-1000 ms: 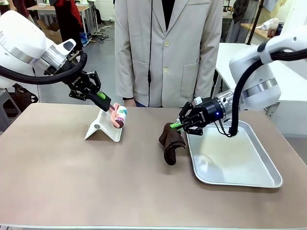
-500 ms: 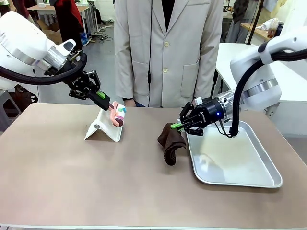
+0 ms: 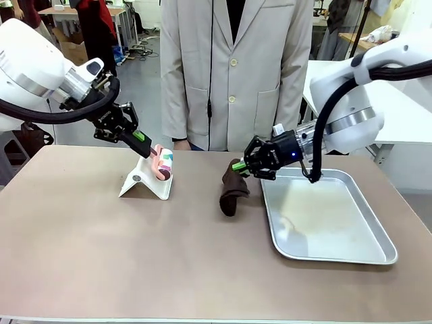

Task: Clean the surface of the table.
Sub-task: Return the Lint Roller and towel to their original positions.

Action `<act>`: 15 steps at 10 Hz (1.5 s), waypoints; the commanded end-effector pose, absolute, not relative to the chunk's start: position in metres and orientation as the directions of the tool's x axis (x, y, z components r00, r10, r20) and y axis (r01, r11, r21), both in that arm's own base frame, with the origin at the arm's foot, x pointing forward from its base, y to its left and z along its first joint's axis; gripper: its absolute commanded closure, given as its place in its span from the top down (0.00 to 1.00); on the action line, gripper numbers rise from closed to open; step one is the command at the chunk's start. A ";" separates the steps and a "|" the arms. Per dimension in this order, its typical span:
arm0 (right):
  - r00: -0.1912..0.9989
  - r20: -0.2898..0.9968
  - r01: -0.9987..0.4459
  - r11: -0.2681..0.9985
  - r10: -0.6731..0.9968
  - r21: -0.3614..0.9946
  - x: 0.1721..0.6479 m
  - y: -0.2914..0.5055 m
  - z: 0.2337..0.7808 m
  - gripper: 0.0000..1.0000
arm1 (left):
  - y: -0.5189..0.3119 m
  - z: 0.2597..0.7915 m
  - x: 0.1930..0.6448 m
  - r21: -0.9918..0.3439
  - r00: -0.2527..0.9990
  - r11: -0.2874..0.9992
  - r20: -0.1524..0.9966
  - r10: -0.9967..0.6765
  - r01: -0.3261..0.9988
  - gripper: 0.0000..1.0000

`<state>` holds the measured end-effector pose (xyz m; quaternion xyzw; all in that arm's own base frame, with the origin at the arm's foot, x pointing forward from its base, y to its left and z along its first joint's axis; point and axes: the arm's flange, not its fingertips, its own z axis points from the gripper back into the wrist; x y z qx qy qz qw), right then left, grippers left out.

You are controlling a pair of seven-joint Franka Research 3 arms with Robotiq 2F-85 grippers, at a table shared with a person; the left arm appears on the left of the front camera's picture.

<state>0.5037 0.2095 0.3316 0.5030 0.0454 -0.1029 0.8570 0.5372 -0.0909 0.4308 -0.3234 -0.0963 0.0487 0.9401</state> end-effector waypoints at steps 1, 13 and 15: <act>0.971 -0.111 0.196 0.444 -0.209 0.874 0.500 0.224 0.316 0.10 | -0.095 0.424 0.524 -0.595 0.969 0.803 0.183 0.164 -0.024 0.22; 0.948 -0.318 0.294 0.466 -0.027 0.835 0.509 0.227 0.298 0.10 | -0.120 0.396 0.545 -0.488 0.988 0.873 0.132 0.076 -0.002 0.22; 0.945 -0.319 0.310 0.512 -0.073 0.801 0.510 0.229 0.295 0.10 | -0.121 0.394 0.546 -0.488 0.989 0.873 0.121 0.083 -0.013 0.22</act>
